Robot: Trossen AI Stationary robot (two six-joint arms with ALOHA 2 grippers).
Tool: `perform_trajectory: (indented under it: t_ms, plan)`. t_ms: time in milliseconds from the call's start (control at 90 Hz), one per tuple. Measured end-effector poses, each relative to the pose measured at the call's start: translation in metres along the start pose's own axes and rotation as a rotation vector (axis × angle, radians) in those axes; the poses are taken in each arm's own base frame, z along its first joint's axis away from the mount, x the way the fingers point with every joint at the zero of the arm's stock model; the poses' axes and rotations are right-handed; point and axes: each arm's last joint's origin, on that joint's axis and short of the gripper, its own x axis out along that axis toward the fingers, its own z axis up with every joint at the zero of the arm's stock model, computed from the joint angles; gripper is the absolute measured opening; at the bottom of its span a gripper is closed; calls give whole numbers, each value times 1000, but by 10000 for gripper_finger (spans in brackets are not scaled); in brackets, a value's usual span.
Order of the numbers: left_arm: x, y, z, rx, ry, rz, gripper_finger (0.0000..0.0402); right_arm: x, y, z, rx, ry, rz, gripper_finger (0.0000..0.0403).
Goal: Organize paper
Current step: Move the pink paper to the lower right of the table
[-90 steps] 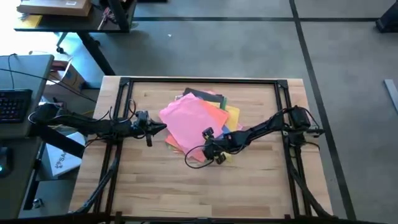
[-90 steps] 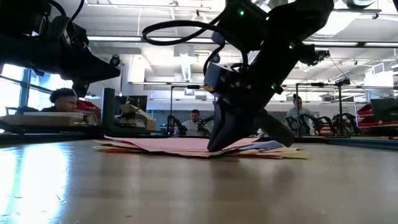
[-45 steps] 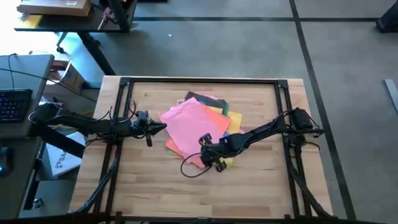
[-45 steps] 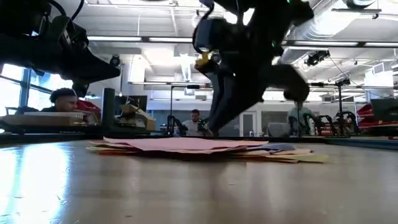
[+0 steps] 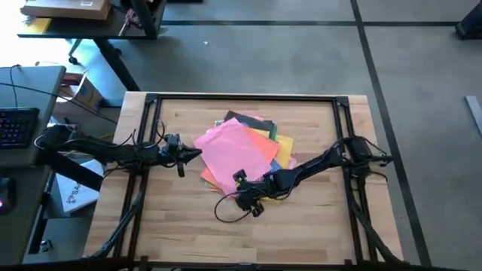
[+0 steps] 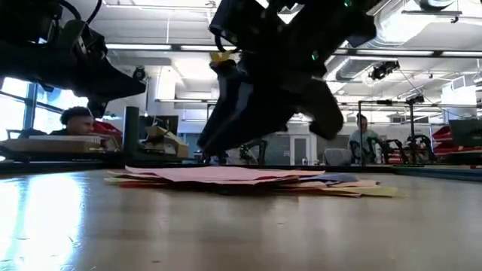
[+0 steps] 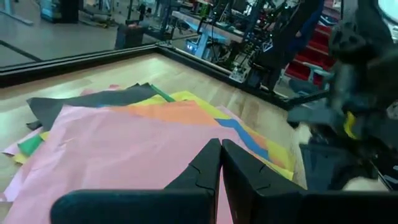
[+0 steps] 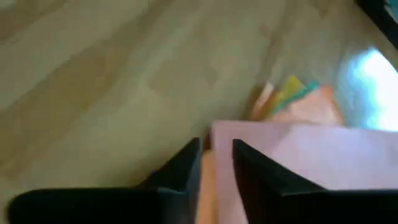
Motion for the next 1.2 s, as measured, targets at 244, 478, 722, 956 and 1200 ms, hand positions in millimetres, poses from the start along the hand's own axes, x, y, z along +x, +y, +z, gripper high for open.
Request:
perform_trajectory:
  t_ms: [244,478,722,956,1200]
  plan:
    - [0,0,0,-9,0,1,0,23,25,-2,-80,60,-184,213]
    - [0,0,0,-18,-1,3,0,27,21,-3,-65,38,-191,212]
    - [0,1,0,-58,-14,31,0,30,6,-12,-35,73,-234,189]
    - [0,1,0,-78,-12,30,0,32,-5,-20,16,96,-236,165]
    - [0,1,0,-79,-12,30,0,37,-30,-38,180,60,-99,105]
